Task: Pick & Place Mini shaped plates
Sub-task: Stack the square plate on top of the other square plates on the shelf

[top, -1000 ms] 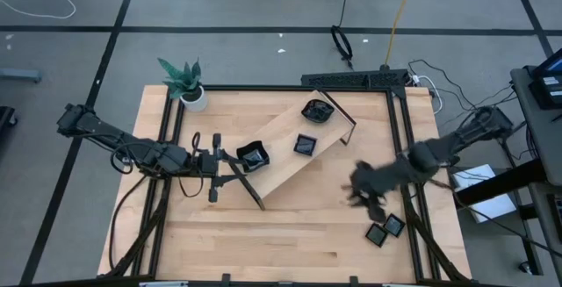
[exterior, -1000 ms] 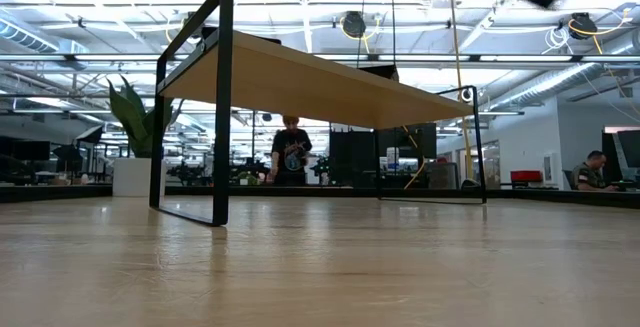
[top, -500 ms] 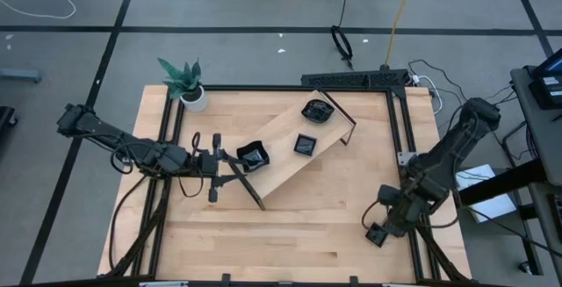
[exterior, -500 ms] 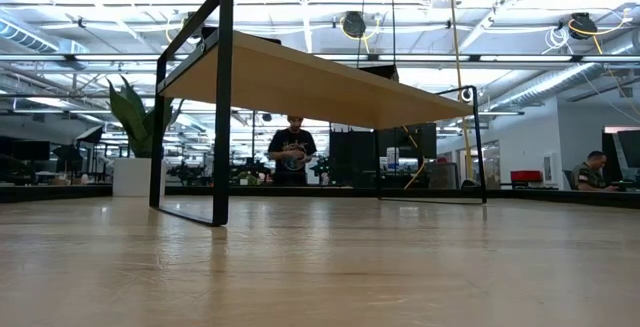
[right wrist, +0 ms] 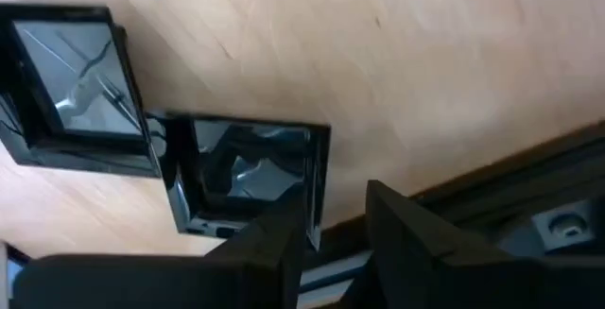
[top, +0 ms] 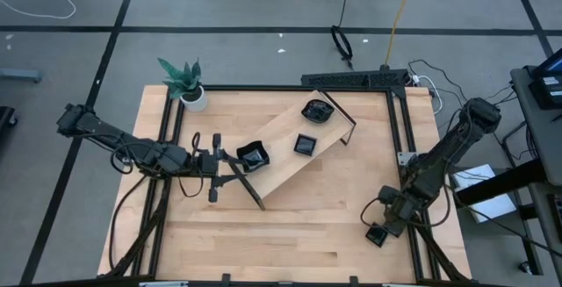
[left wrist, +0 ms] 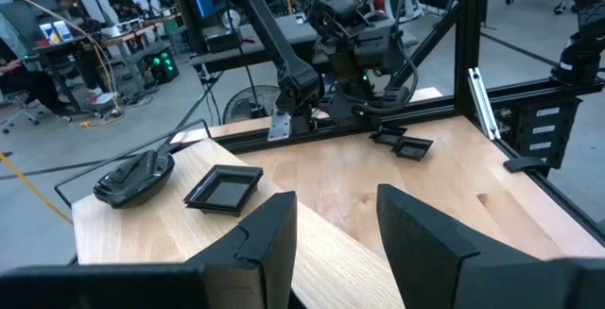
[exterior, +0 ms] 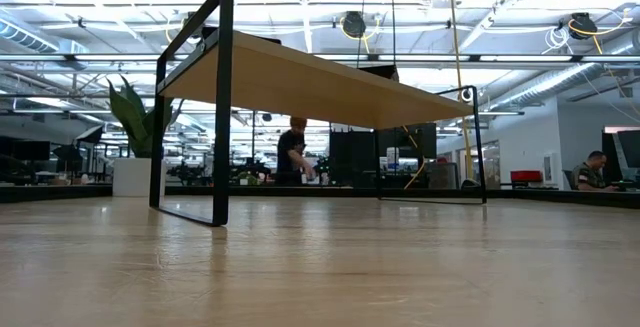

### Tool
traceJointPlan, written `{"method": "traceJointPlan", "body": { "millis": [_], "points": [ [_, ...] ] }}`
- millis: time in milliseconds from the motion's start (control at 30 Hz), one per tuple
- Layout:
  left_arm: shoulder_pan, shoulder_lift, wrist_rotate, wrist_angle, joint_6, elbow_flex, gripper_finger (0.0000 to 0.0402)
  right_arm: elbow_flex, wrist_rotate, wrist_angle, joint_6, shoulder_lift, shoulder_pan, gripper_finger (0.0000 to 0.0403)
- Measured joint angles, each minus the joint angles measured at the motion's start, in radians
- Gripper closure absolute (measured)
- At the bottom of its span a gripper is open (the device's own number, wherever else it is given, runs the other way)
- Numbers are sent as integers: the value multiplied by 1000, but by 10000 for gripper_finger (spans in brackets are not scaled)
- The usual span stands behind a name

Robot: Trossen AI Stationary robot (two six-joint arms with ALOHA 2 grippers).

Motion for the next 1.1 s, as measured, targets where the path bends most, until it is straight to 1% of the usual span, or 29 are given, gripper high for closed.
{"method": "traceJointPlan", "body": {
  "millis": [233, 500, 833, 1000, 1100],
  "points": [
    [0, 0, 0, 0, 0, 0, 250, -1, 12, 51, -28, 0, -13, 305],
    [0, 0, 0, 0, 0, 0, 250, -1, 58, 46, -38, 0, -13, 305],
    [0, 0, 0, 0, 0, 0, 250, -56, 47, 100, -35, 0, -13, 305],
    [0, 0, 0, 0, 0, 0, 250, -56, 14, 99, -35, 1, -13, 305],
    [0, 0, 0, 0, 0, 0, 250, -56, -6, 99, -35, 1, -13, 314]
  ]
}}
